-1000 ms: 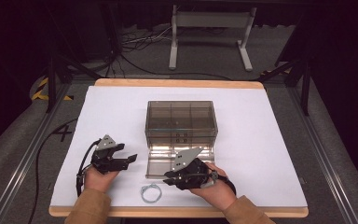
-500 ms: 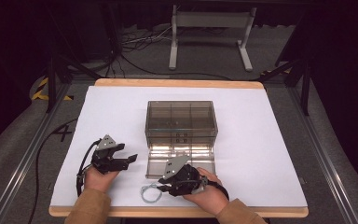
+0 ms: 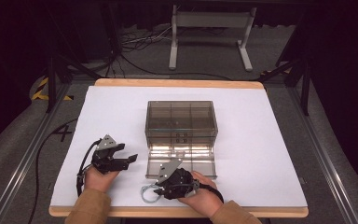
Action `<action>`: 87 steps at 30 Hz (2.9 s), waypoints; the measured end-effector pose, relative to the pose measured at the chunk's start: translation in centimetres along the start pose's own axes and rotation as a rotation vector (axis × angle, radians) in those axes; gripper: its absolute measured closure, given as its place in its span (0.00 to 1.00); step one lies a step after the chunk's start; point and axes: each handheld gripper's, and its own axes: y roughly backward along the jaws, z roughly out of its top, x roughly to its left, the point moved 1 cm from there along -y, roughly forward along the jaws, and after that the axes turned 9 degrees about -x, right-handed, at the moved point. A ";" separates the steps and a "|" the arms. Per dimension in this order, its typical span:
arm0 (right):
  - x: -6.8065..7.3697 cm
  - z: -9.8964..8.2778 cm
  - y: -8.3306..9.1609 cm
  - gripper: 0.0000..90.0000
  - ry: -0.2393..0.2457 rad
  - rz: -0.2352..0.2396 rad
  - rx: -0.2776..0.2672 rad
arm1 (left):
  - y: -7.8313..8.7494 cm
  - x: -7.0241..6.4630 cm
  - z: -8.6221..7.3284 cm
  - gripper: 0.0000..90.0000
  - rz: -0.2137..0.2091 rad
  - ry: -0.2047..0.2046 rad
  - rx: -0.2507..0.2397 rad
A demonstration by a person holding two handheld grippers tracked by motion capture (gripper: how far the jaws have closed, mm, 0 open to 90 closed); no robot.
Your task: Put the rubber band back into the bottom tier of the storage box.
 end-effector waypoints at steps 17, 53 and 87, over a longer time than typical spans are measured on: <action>-0.2 -0.1 -1.0 0.85 -0.011 -0.034 0.033 | -0.1 0.0 0.0 0.32 0.000 -0.003 0.003; 0.6 2.2 1.3 1.00 0.031 -0.042 -0.010 | 0.0 0.0 0.0 0.32 -0.003 -0.003 -0.001; -1.7 2.7 6.7 1.00 -0.003 -0.159 -0.105 | 0.0 0.0 0.0 0.32 0.000 -0.005 -0.001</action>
